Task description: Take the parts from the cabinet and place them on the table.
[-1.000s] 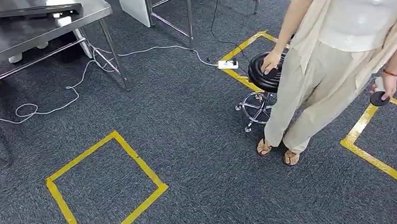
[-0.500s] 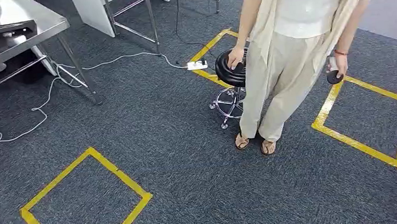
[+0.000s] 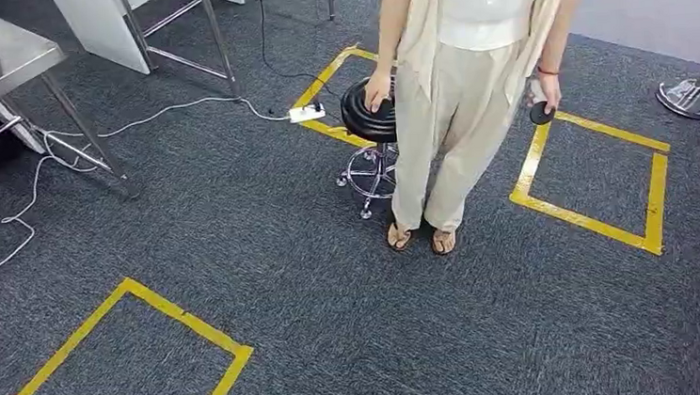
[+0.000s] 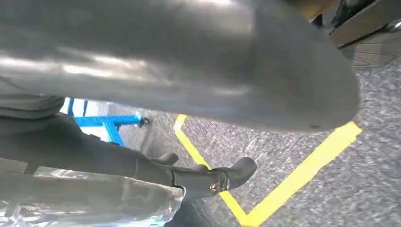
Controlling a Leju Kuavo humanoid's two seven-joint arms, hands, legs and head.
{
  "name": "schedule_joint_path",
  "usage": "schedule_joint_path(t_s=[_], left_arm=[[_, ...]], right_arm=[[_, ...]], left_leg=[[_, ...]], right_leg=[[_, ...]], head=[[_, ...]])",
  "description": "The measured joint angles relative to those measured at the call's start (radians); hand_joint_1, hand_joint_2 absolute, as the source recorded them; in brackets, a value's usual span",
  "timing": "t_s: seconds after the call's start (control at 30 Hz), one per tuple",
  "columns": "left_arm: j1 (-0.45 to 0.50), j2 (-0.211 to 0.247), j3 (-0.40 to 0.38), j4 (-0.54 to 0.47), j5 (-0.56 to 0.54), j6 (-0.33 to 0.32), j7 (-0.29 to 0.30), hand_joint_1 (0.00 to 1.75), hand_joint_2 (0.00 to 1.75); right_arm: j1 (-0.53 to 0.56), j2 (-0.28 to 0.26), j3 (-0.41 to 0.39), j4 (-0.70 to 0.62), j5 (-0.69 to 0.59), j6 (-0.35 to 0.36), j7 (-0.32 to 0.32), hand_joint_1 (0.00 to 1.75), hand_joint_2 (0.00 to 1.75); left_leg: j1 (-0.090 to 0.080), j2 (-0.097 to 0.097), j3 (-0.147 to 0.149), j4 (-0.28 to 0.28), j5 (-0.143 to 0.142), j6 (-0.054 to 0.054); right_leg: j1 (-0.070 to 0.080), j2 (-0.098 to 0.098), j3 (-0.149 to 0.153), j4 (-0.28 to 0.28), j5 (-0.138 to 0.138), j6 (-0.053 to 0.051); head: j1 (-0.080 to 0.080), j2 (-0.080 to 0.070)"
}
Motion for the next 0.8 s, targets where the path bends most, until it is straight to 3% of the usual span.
schedule_joint_path(t_s=[0.03, 0.07, 0.1, 0.17, 0.2, 0.23, 0.27, 0.3, 0.37, 0.4, 0.43, 0.5, 0.53, 0.57, 0.6, 0.7, 0.73, 0.77, 0.8], left_arm=[[0.0, 0.0, -0.005, 0.0, -0.001, -0.001, -0.002, 0.0, 0.0], [0.0, 0.0, -0.009, 0.0, -0.002, -0.002, -0.003, 0.0, 0.0], [0.0, 0.0, -0.012, 0.0, -0.003, -0.002, -0.005, 0.0, 0.0], [-0.003, -0.002, -0.014, 0.0, -0.004, -0.003, -0.005, 0.0, 0.0], [-0.005, -0.002, -0.014, 0.0, -0.004, -0.003, -0.005, 0.0, 0.0], [-0.005, -0.002, -0.014, 0.0, -0.004, -0.003, -0.005, 0.0, 0.0], [-0.004, -0.002, -0.014, 0.0, -0.004, -0.003, -0.006, 0.0, 0.0], [-0.003, -0.002, -0.014, 0.0, -0.004, -0.003, -0.006, 0.0, 0.0], [0.001, -0.002, -0.014, 0.001, -0.004, -0.003, -0.006, 0.0, 0.0], [0.002, -0.002, -0.014, 0.001, -0.005, -0.003, -0.005, 0.0, 0.0], [0.002, -0.002, -0.015, 0.001, -0.006, -0.003, -0.004, 0.0, 0.0], [0.002, -0.001, -0.016, 0.001, -0.008, -0.003, -0.001, 0.0, 0.0], [0.002, -0.001, -0.016, 0.001, -0.009, -0.003, 0.001, 0.0, 0.0], [0.003, -0.001, -0.017, 0.002, -0.01, -0.003, 0.001, 0.0, 0.0], [0.003, -0.001, -0.018, 0.002, -0.013, -0.003, 0.001, 0.0, 0.0], [0.0, 0.0, -0.024, 0.002, -0.021, -0.009, 0.002, 0.0, 0.0], [0.0, 0.0, -0.027, 0.002, -0.021, -0.01, 0.002, 0.0, 0.0], [-0.001, 0.0, -0.03, 0.002, -0.022, -0.011, 0.0, 0.0, 0.0], [0.0, 0.001, -0.031, 0.002, -0.023, -0.012, -0.002, 0.0, 0.0]], right_arm=[[-0.002, -0.001, -0.001, 0.0, -0.001, 0.0, -0.002, 0.0, 0.0], [-0.005, -0.001, -0.002, 0.0, -0.002, 0.002, -0.004, 0.0, 0.0], [-0.006, -0.001, -0.002, 0.0, -0.003, 0.003, -0.005, 0.0, 0.0], [-0.004, -0.002, -0.003, 0.0, -0.005, 0.005, -0.006, 0.0, 0.0], [-0.004, -0.002, -0.003, 0.0, -0.006, 0.006, -0.006, 0.0, 0.0], [-0.004, -0.001, -0.003, 0.0, -0.006, 0.006, -0.006, 0.0, 0.0], [-0.005, -0.001, -0.003, 0.0, -0.006, 0.006, -0.006, 0.0, 0.0], [-0.005, -0.001, -0.003, 0.0, -0.007, 0.006, -0.006, 0.0, 0.0], [-0.004, 0.0, -0.003, 0.0, -0.007, 0.006, -0.007, 0.0, 0.0], [-0.003, 0.0, -0.003, 0.0, -0.007, 0.007, -0.007, 0.0, 0.0], [-0.001, -0.001, -0.004, 0.0, -0.009, 0.008, -0.008, 0.0, 0.0], [0.0, 0.0, -0.004, 0.0, -0.01, 0.008, -0.009, 0.0, 0.0], [0.0, 0.0, -0.004, 0.0, -0.011, 0.008, -0.009, 0.0, 0.0], [-0.001, 0.0, -0.005, 0.0, -0.013, 0.008, -0.009, 0.0, 0.0], [-0.004, 0.0, -0.006, 0.0, -0.015, 0.008, -0.009, 0.0, 0.0], [0.002, 0.002, -0.014, 0.0, -0.016, 0.008, -0.009, 0.0, 0.0], [0.002, 0.002, -0.017, 0.0, -0.016, 0.007, -0.009, 0.0, 0.0], [0.002, 0.002, -0.019, 0.0, -0.016, 0.007, -0.009, 0.0, 0.0], [0.0, 0.004, -0.019, 0.0, -0.016, 0.007, -0.01, 0.0, 0.0]], left_leg=[[-0.003, 0.008, 0.005, 0.0, -0.001, -0.003], [-0.01, 0.016, 0.008, 0.0, -0.005, -0.01], [-0.009, 0.021, 0.011, 0.001, -0.009, -0.017], [-0.009, 0.041, 0.019, -0.005, -0.009, -0.026], [-0.007, 0.047, 0.021, -0.004, -0.012, -0.033], [0.0, 0.012, 0.016, 0.011, -0.024, -0.041], [0.0, -0.028, 0.002, 0.045, -0.056, -0.042], [0.001, -0.056, -0.026, 0.115, -0.102, -0.042], [0.001, -0.073, -0.099, 0.268, -0.169, -0.045], [0.003, -0.074, -0.119, 0.303, -0.169, -0.047], [0.006, -0.074, -0.116, 0.288, -0.145, -0.048], [0.016, -0.081, -0.061, 0.159, -0.056, -0.05], [0.023, -0.108, -0.021, 0.069, -0.009, -0.053], [0.029, -0.166, -0.01, 0.037, -0.017, -0.053], [0.027, -0.162, -0.012, 0.029, -0.015, -0.049], [0.009, -0.129, -0.011, 0.026, -0.01, -0.026], [0.016, -0.114, -0.01, 0.016, 0.0, -0.011], [0.013, -0.104, -0.011, 0.014, 0.001, -0.005], [0.011, -0.09, -0.012, 0.014, 0.001, 0.002]], right_leg=[[0.001, -0.046, 0.057, -0.097, 0.023, -0.001], [0.014, -0.074, 0.055, -0.105, 0.029, -0.016], [0.021, -0.06, 0.052, -0.107, 0.033, -0.031], [0.026, -0.042, 0.048, -0.107, 0.034, -0.043], [0.017, -0.03, 0.05, -0.115, 0.041, -0.053], [-0.008, -0.021, 0.062, -0.119, 0.047, -0.062], [-0.005, -0.013, 0.061, -0.119, 0.052, -0.073], [-0.002, -0.005, 0.059, -0.119, 0.054, -0.081], [0.002, 0.02, 0.055, -0.118, 0.054, -0.081], [0.003, 0.033, 0.056, -0.118, 0.054, -0.081], [0.003, 0.047, 0.057, -0.117, 0.054, -0.081], [0.002, 0.074, 0.059, -0.11, 0.053, -0.079], [0.002, 0.088, 0.056, -0.104, 0.052, -0.077], [0.005, 0.096, 0.049, -0.096, 0.048, -0.069], [0.014, 0.107, 0.038, -0.088, 0.046, -0.063], [0.007, 0.135, 0.017, -0.098, 0.058, -0.037], [0.008, 0.116, 0.016, -0.085, 0.054, -0.035], [0.008, 0.065, -0.001, -0.054, 0.035, -0.037], [0.008, 0.04, -0.032, 0.003, 0.001, -0.044]], head=[[0.002, 0.0], [0.0, 0.0], [-0.003, 0.0], [-0.005, 0.0], [-0.002, 0.0], [-0.007, 0.0], [-0.008, 0.0], [-0.011, 0.0], [-0.014, 0.0], [-0.014, 0.0], [-0.013, 0.0], [-0.013, 0.0], [-0.014, 0.0], [-0.015, 0.0], [-0.015, 0.0], [-0.014, 0.0], [-0.012, 0.0], [-0.013, 0.0], [-0.005, 0.0]])
